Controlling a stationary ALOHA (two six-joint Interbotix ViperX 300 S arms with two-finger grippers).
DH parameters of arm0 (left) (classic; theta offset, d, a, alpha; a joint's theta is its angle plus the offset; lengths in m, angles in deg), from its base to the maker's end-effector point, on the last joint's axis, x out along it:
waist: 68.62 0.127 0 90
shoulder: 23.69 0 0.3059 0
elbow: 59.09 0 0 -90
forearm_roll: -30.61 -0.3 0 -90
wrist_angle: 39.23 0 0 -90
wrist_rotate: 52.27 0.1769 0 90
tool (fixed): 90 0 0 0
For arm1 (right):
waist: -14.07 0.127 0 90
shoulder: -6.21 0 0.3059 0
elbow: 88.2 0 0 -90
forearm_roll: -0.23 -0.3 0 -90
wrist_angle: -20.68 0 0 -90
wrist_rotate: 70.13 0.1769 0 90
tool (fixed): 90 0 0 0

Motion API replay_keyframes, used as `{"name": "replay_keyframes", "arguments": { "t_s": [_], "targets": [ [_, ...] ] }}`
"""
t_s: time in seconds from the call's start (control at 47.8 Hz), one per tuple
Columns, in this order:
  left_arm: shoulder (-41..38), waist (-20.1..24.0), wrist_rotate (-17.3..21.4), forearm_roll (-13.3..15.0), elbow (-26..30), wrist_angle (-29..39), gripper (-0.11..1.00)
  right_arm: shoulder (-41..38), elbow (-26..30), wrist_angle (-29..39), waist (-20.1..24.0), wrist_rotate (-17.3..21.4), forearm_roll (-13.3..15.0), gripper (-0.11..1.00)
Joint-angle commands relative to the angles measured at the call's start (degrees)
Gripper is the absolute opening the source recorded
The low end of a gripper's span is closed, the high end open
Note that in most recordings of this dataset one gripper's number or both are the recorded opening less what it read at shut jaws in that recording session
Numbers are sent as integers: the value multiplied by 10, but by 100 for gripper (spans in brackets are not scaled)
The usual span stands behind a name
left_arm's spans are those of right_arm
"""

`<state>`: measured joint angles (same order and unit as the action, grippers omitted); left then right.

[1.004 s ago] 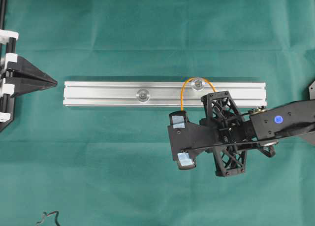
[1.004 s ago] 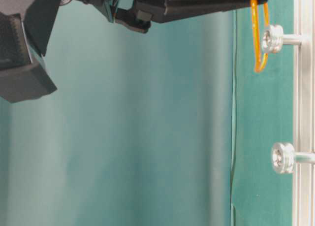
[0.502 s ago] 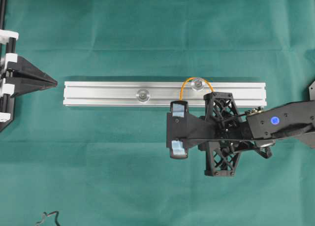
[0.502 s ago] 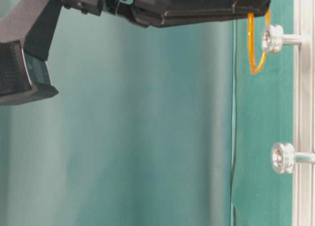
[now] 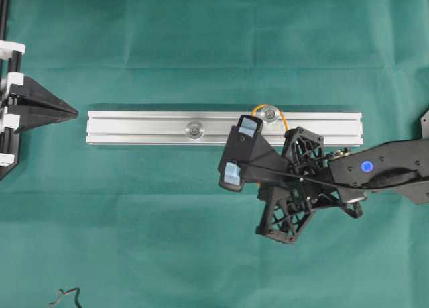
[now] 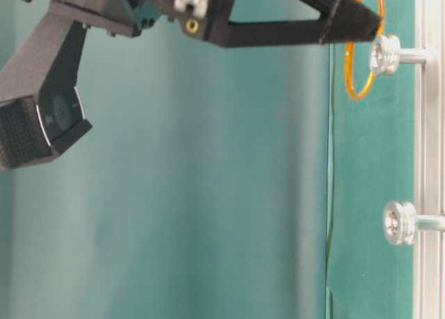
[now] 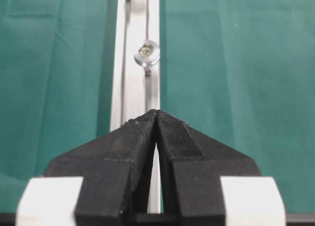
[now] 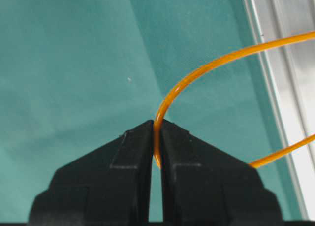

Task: Hook the rubber onto the shaft.
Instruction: 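Rotate the right gripper and pull the ring toward the left-hand knob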

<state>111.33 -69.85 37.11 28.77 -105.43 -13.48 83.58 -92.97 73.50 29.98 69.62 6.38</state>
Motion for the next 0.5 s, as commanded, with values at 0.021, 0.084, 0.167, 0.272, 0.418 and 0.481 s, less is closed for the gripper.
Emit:
{"name": "replay_keyframes", "arguments": {
  "t_s": [0.021, 0.084, 0.167, 0.272, 0.418, 0.481],
  "targets": [
    [-4, -1, 1, -2, 18, -3, 0, 4, 20, -3, 4, 31, -2, 6],
    [-4, -2, 0, -2, 18, -3, 0, 3, 24, -4, 4, 51, -2, 6],
    [-4, -2, 0, -2, 18, -3, 0, 0, 28, -3, 4, 86, -2, 6],
    [-4, -2, 0, -2, 18, -3, 0, -4, 32, 0, 4, 126, -2, 6],
    [-4, -2, 0, -2, 18, -3, 0, -5, 36, 0, 4, 171, -1, 6],
    [-4, -1, 0, -2, 18, -3, 0, -4, 35, 0, 3, 190, -2, 6]
  ]
}}
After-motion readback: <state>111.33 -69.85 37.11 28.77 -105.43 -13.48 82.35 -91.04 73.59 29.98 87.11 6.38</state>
